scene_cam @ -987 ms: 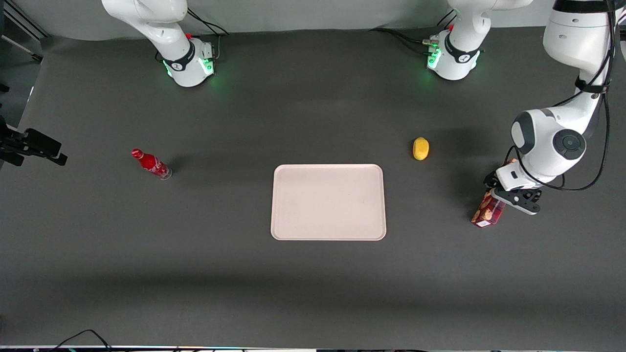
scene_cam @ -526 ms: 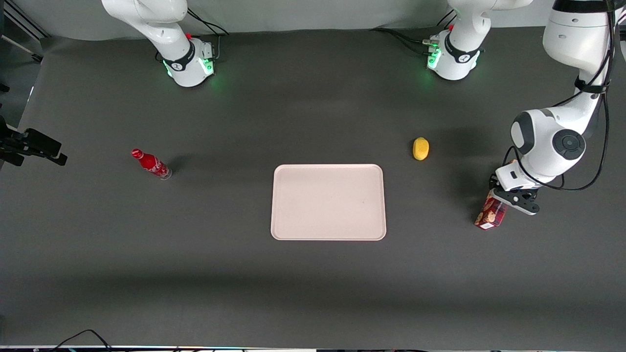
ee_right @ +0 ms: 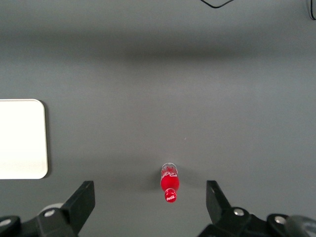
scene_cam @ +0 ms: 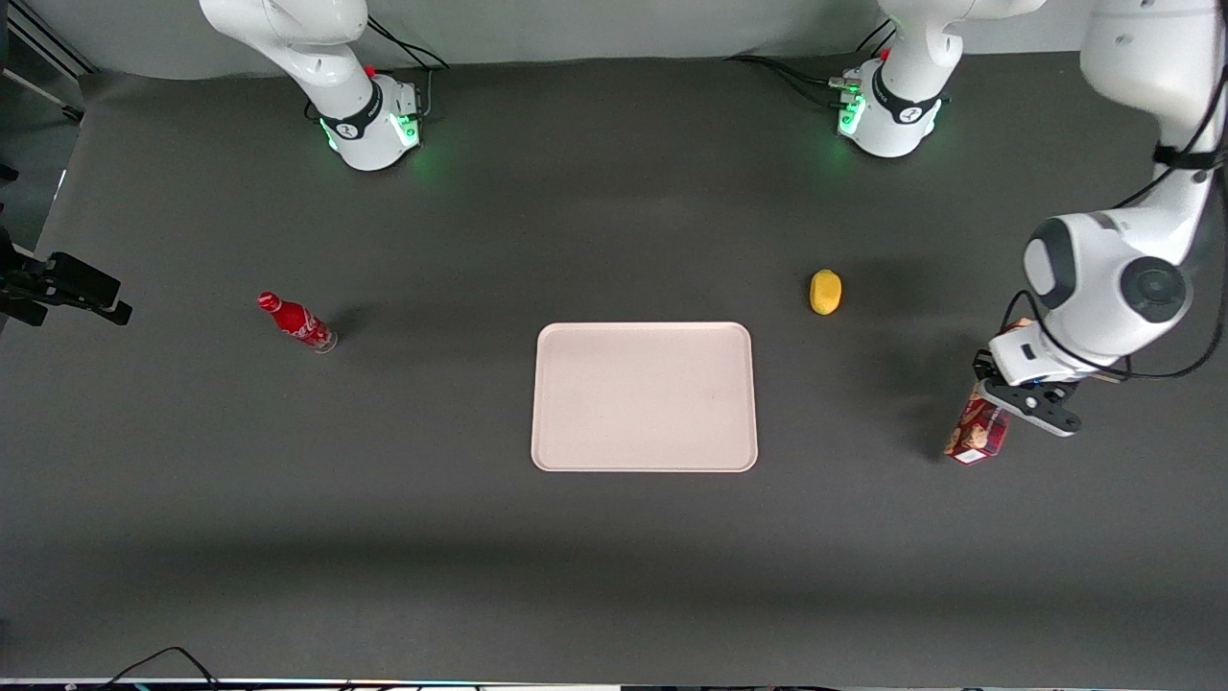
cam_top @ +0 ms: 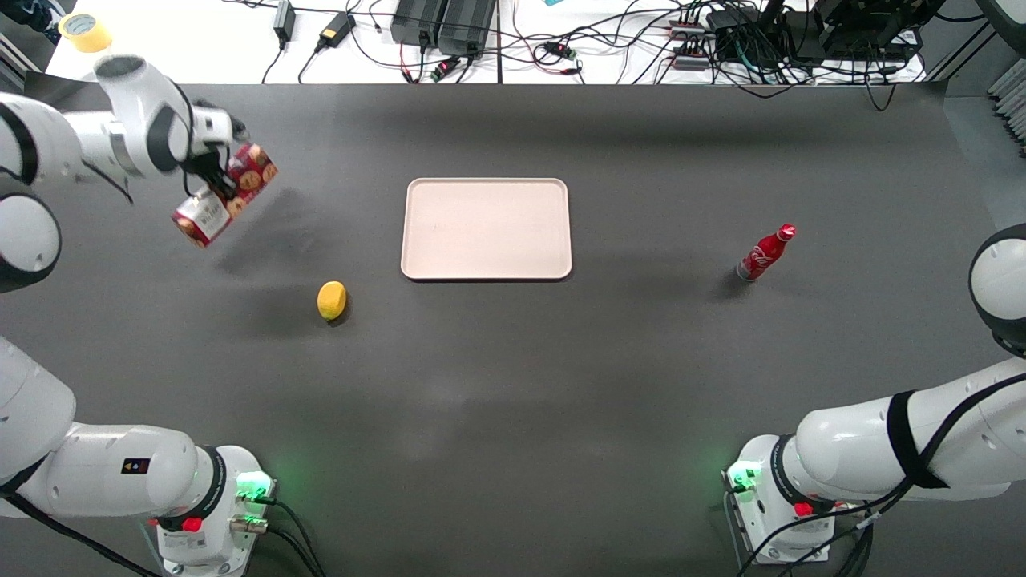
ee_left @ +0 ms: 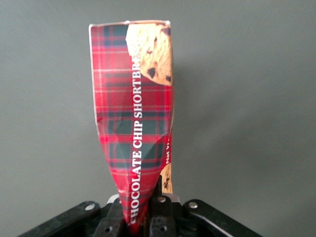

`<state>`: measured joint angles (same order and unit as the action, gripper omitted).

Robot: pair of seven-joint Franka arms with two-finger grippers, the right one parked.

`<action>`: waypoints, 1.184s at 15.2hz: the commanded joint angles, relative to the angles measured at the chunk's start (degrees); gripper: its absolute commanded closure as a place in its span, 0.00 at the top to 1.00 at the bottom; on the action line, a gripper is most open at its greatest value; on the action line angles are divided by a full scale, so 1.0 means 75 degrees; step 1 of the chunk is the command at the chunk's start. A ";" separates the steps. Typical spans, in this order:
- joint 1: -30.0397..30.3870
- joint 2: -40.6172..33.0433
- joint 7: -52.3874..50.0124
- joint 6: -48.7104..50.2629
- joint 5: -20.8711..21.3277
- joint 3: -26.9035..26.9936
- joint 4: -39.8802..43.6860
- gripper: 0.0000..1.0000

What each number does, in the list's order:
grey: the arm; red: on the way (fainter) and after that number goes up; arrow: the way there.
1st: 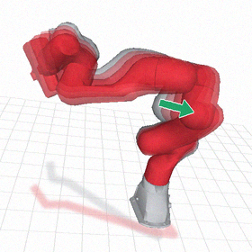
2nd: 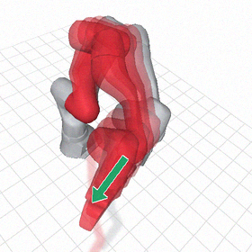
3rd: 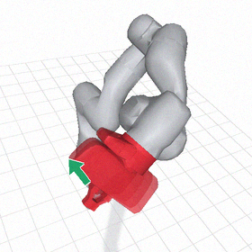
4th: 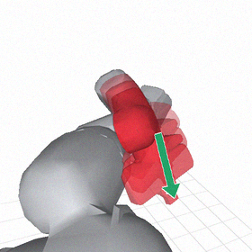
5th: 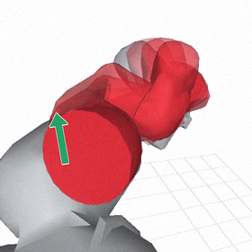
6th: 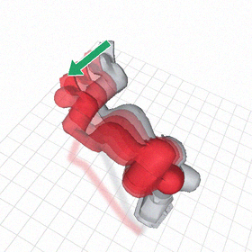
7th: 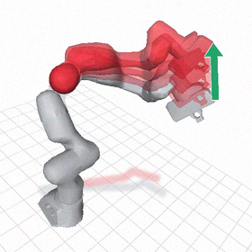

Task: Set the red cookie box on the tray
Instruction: 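Carry the held box with the left gripper over the pink tray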

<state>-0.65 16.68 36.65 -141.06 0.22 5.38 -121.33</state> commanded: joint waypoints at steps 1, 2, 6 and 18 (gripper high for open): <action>-0.0089 -0.1121 -0.0012 0.3038 -0.0100 -0.0002 0.1583 0.00; -0.0089 -0.1308 -0.0023 0.3835 -0.0088 -0.0037 0.2052 0.00; -0.0077 -0.1428 -0.0199 0.6254 0.0029 -0.0119 0.4034 0.00; -0.0100 -0.1205 -0.6227 0.6012 0.0099 -0.2647 0.3827 0.00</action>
<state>-1.27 6.66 4.24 -95.02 0.35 -8.00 -92.67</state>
